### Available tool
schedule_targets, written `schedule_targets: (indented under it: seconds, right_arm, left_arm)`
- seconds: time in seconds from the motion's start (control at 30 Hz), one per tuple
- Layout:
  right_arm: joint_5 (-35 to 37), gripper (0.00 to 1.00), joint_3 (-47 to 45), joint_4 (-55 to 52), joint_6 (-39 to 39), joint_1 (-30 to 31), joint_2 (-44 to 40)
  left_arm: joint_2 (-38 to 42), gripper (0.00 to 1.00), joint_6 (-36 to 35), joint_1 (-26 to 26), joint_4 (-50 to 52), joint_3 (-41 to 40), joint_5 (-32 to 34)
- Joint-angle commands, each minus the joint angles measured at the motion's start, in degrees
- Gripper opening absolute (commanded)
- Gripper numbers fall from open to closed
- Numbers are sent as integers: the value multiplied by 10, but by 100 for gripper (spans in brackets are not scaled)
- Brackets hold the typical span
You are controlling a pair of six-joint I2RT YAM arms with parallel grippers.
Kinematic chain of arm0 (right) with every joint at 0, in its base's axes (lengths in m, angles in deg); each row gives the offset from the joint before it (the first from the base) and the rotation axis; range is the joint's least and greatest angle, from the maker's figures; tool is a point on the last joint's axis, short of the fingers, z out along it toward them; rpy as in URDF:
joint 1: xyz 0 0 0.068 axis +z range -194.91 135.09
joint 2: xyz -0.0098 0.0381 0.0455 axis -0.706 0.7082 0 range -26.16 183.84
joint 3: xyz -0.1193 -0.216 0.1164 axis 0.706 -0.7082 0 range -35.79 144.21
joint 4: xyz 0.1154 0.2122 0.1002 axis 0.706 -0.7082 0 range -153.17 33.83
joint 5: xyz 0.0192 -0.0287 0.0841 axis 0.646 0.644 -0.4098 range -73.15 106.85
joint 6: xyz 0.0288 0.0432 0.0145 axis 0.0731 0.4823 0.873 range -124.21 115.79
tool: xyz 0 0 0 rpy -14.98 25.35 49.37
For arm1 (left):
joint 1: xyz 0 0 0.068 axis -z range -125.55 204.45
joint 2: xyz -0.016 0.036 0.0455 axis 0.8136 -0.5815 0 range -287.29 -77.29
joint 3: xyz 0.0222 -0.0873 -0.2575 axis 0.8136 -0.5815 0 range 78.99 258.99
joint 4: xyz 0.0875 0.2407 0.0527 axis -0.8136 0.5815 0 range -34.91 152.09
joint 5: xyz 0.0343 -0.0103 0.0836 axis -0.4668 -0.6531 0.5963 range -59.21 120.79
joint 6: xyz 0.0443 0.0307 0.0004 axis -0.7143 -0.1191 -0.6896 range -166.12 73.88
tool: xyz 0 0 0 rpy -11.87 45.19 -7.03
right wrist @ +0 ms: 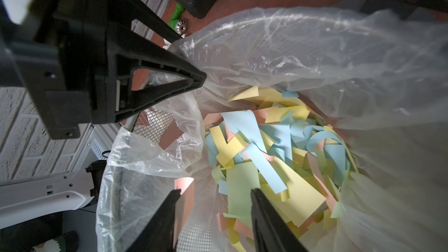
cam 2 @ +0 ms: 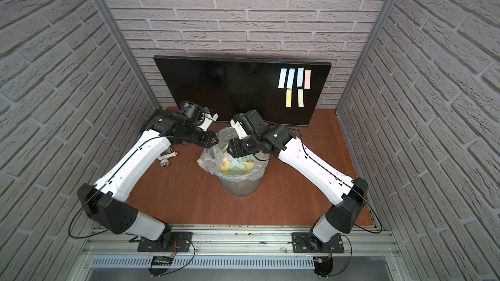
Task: Remove the sticky note from the monitor
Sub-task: Place the sticky note in the trash bin.
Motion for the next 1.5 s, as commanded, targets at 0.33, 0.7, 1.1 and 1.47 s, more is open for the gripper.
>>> schedule_targets:
  seconds: [0.33, 0.7, 1.1, 1.47]
  right_arm:
    - [117, 50, 12, -15, -9, 5, -20]
    - [249, 50, 37, -30, -57, 53, 7]
    - [123, 50, -16, 119, -3, 78, -5]
    - [61, 57, -113, 218, 41, 53, -90]
  left_arm:
    - [-2, 37, -5, -6, 5, 10, 5]
    - [0, 38, -5, -6, 6, 11, 5]
    - [-1, 38, -4, -6, 4, 9, 3]
    - [2, 38, -4, -7, 3, 9, 3]
